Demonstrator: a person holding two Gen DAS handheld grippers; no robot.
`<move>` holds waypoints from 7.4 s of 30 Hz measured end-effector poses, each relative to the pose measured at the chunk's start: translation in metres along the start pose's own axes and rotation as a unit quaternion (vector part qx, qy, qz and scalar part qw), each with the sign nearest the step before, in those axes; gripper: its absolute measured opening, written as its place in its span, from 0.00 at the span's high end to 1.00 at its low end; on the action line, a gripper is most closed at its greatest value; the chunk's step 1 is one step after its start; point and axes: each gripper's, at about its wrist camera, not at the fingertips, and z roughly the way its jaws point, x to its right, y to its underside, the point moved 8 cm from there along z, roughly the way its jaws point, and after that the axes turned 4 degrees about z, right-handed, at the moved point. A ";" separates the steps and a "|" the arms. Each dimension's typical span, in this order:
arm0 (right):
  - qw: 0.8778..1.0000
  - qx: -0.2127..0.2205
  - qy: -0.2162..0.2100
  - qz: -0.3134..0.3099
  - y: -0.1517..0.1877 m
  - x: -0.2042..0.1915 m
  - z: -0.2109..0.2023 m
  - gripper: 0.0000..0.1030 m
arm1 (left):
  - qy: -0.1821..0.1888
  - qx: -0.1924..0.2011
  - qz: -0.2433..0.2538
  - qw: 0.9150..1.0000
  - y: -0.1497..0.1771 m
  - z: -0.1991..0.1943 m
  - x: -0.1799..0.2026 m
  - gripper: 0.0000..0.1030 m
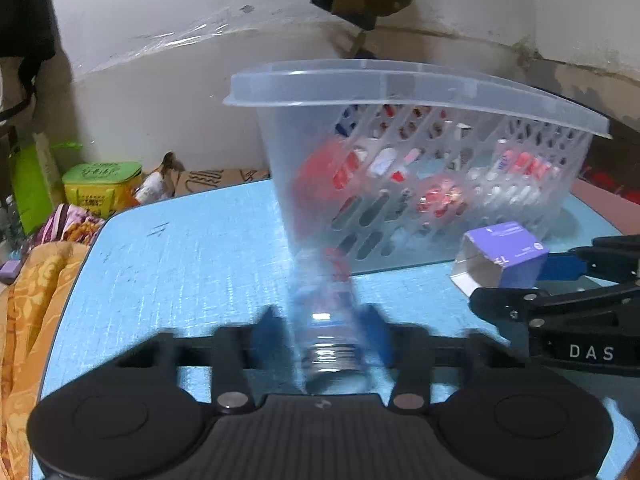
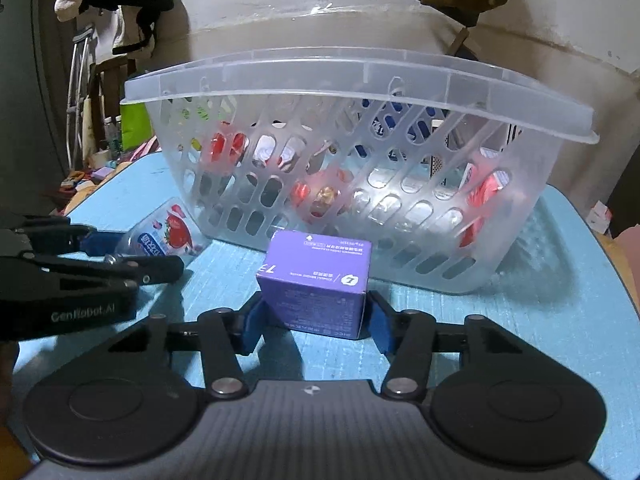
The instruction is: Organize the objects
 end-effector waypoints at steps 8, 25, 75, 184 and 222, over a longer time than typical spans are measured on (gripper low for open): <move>1.000 0.000 -0.010 0.015 0.001 0.027 -0.026 0.45 | 0.001 0.005 -0.002 1.000 -0.002 -0.005 0.003 0.57; 0.998 0.013 -0.054 -0.005 0.008 0.033 -0.060 0.45 | 0.021 0.038 0.044 0.998 -0.016 -0.044 0.052 0.57; 0.984 0.168 -0.060 0.012 -0.026 0.045 -0.152 0.45 | 0.047 0.165 0.014 0.985 -0.040 -0.136 0.043 0.58; 0.992 0.106 0.071 0.014 -0.084 0.066 -0.095 0.00 | -0.059 0.133 -0.007 0.989 -0.138 -0.066 0.008 0.00; 0.989 0.079 0.076 0.101 -0.062 0.076 -0.099 0.00 | -0.014 0.061 -0.044 0.997 -0.101 -0.074 0.038 0.00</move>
